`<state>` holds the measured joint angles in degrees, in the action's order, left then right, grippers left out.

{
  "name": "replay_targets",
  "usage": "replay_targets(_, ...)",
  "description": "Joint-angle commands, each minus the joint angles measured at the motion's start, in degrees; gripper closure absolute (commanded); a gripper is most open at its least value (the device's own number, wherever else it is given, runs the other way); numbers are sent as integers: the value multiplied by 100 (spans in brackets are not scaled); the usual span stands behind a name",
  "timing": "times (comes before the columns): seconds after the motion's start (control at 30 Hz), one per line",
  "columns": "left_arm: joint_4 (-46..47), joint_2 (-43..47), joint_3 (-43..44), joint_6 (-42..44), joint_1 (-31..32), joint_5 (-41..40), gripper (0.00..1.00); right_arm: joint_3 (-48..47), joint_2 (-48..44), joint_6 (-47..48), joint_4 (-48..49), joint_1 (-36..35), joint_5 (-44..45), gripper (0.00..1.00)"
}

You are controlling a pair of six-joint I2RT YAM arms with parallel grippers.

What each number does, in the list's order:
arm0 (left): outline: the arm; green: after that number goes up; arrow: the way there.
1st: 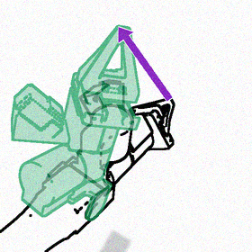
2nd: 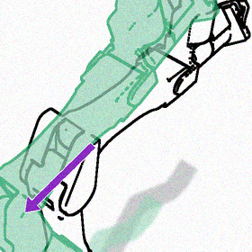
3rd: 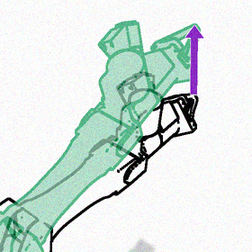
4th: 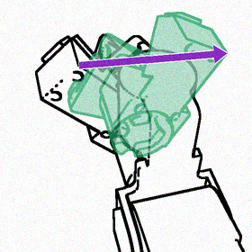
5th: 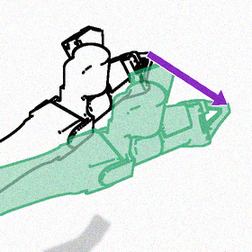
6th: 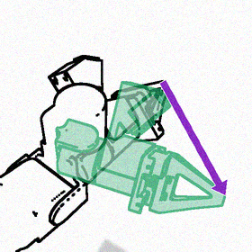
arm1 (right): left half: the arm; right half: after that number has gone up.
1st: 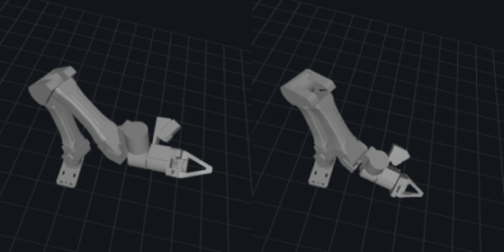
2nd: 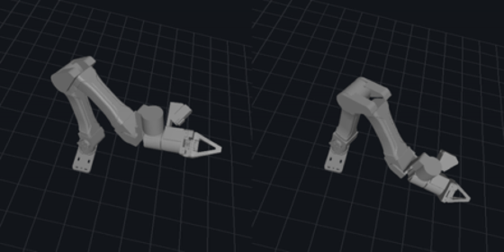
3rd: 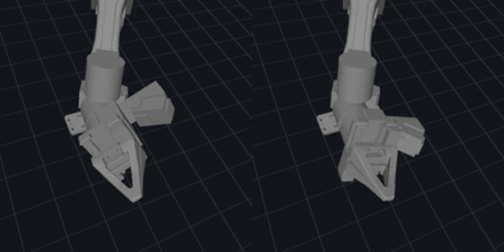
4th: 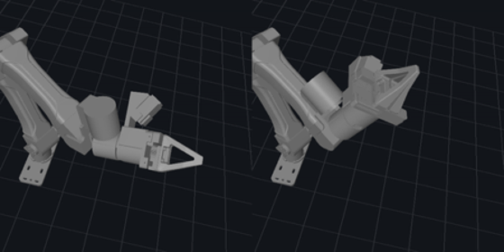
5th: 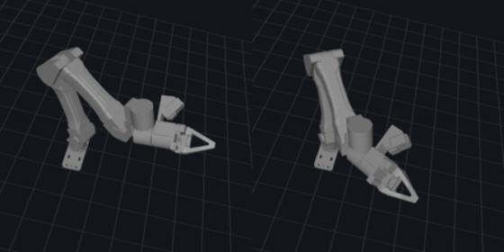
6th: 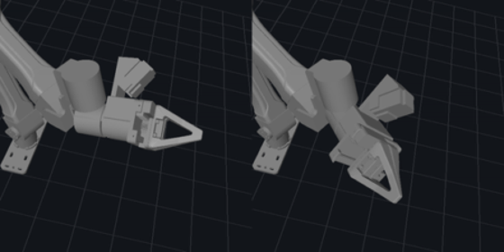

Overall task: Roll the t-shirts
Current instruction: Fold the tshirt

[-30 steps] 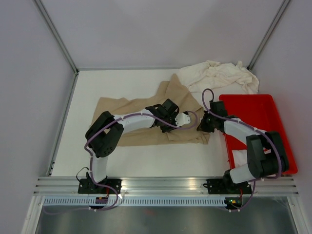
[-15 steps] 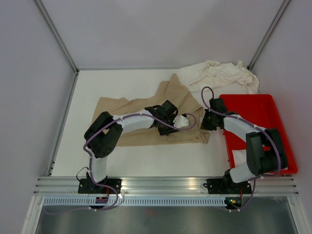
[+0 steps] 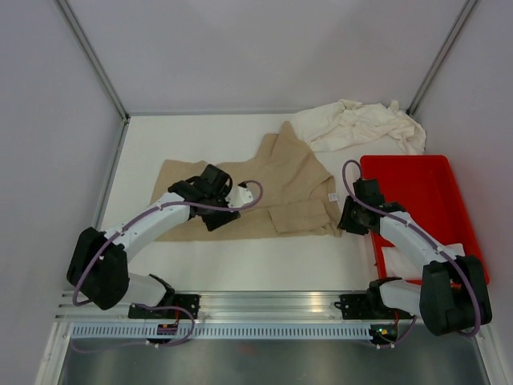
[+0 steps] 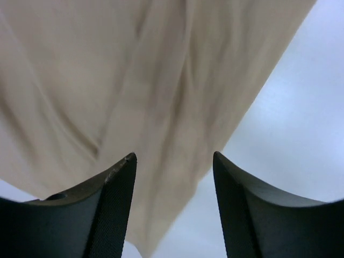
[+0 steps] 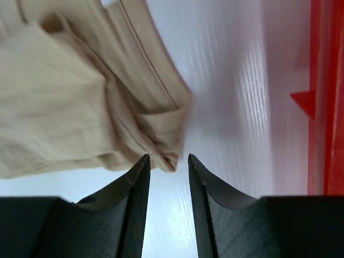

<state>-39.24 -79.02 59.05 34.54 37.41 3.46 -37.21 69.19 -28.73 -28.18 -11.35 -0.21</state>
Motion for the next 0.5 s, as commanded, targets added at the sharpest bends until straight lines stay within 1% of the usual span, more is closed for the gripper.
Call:
replay_targets(0.0, -488, 36, -806, 332, -838, -750, 34, 240, -90, -89, 76, 28, -163, 58)
replay_targets(0.03, -479, 80, -1016, 412, -997, -951, 28, 267, -64, -98, 163, 28, -216, 58)
replay_targets(0.07, -435, 141, -1088, 474, -1294, -1031, 28, 284, -46, -72, 199, 28, -304, 58)
replay_targets(0.13, -339, 247, -1298, 667, -1560, -1172, 28, 337, -11, -45, 252, 28, -357, 58)
replay_targets(0.17, -260, 369, -1369, 833, -1813, -1164, 28, 363, -11, -19, 261, 28, -357, 59)
replay_targets(0.27, 22, 440, -1729, 1132, -2149, -1181, 28, 478, -28, -1, 331, 28, -418, 59)
replay_targets(0.37, 189, 309, -2045, 1265, -2351, -1155, 28, 539, 16, -1, 471, 28, -524, 60)
replay_targets(0.43, 513, 160, -2283, 1361, -2475, -1286, 30, 548, 86, 34, 612, 28, -481, 62)
replay_targets(0.47, 627, 107, -2388, 1414, -2597, -1417, 30, 531, 164, 78, 612, 28, -445, 67)
